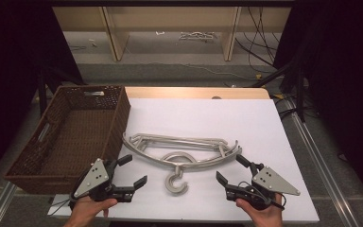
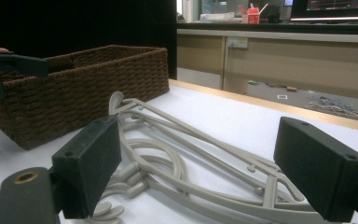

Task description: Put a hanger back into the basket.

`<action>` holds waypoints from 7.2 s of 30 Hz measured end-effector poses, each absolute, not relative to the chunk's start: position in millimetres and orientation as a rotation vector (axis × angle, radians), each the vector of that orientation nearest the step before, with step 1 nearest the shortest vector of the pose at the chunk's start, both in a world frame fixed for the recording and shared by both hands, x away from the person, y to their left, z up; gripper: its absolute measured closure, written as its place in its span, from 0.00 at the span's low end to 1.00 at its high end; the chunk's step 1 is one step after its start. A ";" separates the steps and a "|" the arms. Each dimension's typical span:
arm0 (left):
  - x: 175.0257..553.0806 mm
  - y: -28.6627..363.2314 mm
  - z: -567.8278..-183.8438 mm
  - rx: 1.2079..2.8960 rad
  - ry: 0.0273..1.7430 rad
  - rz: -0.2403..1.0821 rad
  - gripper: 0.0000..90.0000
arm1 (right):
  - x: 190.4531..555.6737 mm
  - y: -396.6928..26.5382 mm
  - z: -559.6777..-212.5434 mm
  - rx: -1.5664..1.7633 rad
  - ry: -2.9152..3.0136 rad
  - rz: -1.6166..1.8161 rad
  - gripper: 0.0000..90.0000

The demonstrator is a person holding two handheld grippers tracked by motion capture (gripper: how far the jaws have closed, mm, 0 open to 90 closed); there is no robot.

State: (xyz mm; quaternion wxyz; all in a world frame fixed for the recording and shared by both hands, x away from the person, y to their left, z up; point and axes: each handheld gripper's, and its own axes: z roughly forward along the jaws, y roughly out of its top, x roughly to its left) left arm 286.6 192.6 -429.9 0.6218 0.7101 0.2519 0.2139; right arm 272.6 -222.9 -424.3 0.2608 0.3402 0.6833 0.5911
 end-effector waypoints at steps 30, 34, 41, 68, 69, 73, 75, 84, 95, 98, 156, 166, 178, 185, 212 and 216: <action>316.7 163.0 -424.0 1.927 0.563 0.536 0.23 | 277.3 -225.6 -426.3 0.916 1.848 1.593 0.19; 321.1 158.2 -426.4 1.965 0.566 0.511 0.27 | 278.8 -224.6 -427.9 0.889 1.839 1.599 0.19; 331.0 146.8 -426.4 2.065 0.544 0.488 0.25 | 279.4 -223.5 -428.3 0.901 1.853 1.592 0.19; 387.1 113.0 -451.3 2.483 0.412 0.491 0.33 | 277.6 -219.7 -429.6 0.930 1.907 1.603 0.20; 387.7 111.6 -451.8 2.510 0.384 0.510 0.35 | 277.3 -219.5 -429.5 0.931 1.914 1.601 0.20; 389.6 109.7 -453.3 2.538 0.356 0.525 0.40 | 277.4 -219.2 -429.7 0.932 1.911 1.604 0.20; 391.8 110.4 -454.5 2.558 0.341 0.534 0.45 | 277.4 -219.5 -430.0 0.928 1.914 1.602 0.20; 397.7 106.3 -459.8 2.641 0.246 0.521 0.60 | 278.1 -220.2 -430.1 0.939 1.917 1.620 0.21; 398.8 105.4 -459.5 2.675 0.124 0.564 0.79 | 279.4 -221.0 -431.4 0.954 1.919 1.644 0.22; 396.3 103.7 -456.0 2.680 0.071 0.601 0.81 | 279.5 -221.0 -431.6 0.953 1.921 1.645 0.22; 387.2 121.2 -345.3 2.306 0.225 0.609 0.88 | 280.1 -219.9 -434.4 0.956 1.949 1.634 0.23; 385.7 158.9 -304.9 2.218 0.303 0.713 0.88 | 279.7 -220.8 -434.2 0.968 1.971 1.626 0.23; 381.6 215.1 -286.0 2.201 0.421 0.814 0.89 | 280.6 -218.1 -435.9 0.959 1.980 1.628 0.23; 378.0 244.9 -281.9 2.162 0.505 0.863 0.89 | 280.9 -217.8 -436.5 0.963 1.985 1.620 0.23; 372.5 357.0 -292.6 2.031 0.827 0.982 0.89 | 283.3 -214.6 -440.1 0.955 1.965 1.655 0.23; 367.3 374.3 -292.9 2.010 0.871 1.002 0.89 | 283.3 -214.6 -440.4 0.956 1.968 1.652 0.23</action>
